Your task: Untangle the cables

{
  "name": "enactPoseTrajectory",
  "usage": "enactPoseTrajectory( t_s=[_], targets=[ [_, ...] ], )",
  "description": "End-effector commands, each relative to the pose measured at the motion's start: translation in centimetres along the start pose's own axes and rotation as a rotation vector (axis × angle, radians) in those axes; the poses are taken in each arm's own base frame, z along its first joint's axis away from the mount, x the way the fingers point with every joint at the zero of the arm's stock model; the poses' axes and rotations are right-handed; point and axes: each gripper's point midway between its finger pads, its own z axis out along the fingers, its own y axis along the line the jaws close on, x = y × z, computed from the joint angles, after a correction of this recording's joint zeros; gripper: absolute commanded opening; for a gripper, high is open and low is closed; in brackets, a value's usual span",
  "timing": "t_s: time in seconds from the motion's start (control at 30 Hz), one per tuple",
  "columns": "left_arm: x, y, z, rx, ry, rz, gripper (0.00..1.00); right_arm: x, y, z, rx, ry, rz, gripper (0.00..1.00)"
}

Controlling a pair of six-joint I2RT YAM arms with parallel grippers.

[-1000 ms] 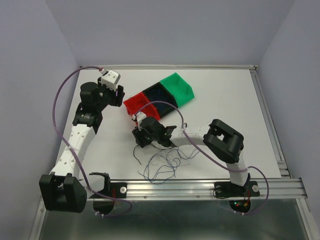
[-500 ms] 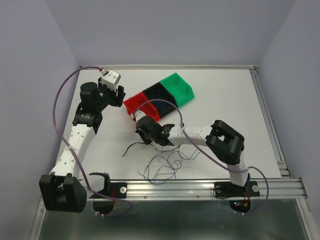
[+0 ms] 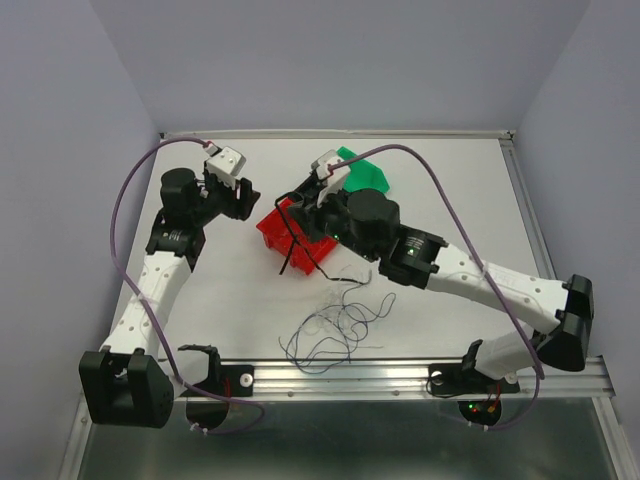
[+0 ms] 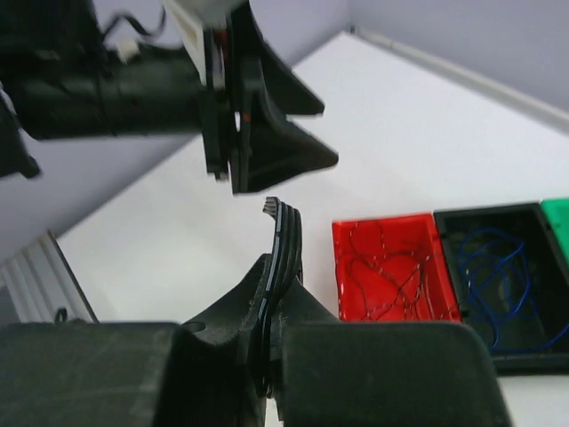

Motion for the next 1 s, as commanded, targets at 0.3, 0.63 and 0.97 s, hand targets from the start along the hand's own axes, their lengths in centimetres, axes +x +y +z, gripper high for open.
enactPoseTrajectory(
  t_s=[0.3, 0.63, 0.97],
  targets=[
    [-2.2, -7.1, -1.8, 0.400, -0.165, 0.040, 0.67, -11.9, 0.1, -4.8, 0.008, -0.348, 0.063, 0.01],
    [-2.6, -10.3, -3.2, 0.581, -0.289, 0.069, 0.72, -20.1, 0.7, -6.8, -0.006, -0.596, 0.107, 0.00],
    [-0.7, -13.9, -3.8, 0.793, -0.301, 0.167, 0.73, -23.6, 1.2, -7.3, -0.024, -0.689, 0.134, 0.00]
  ],
)
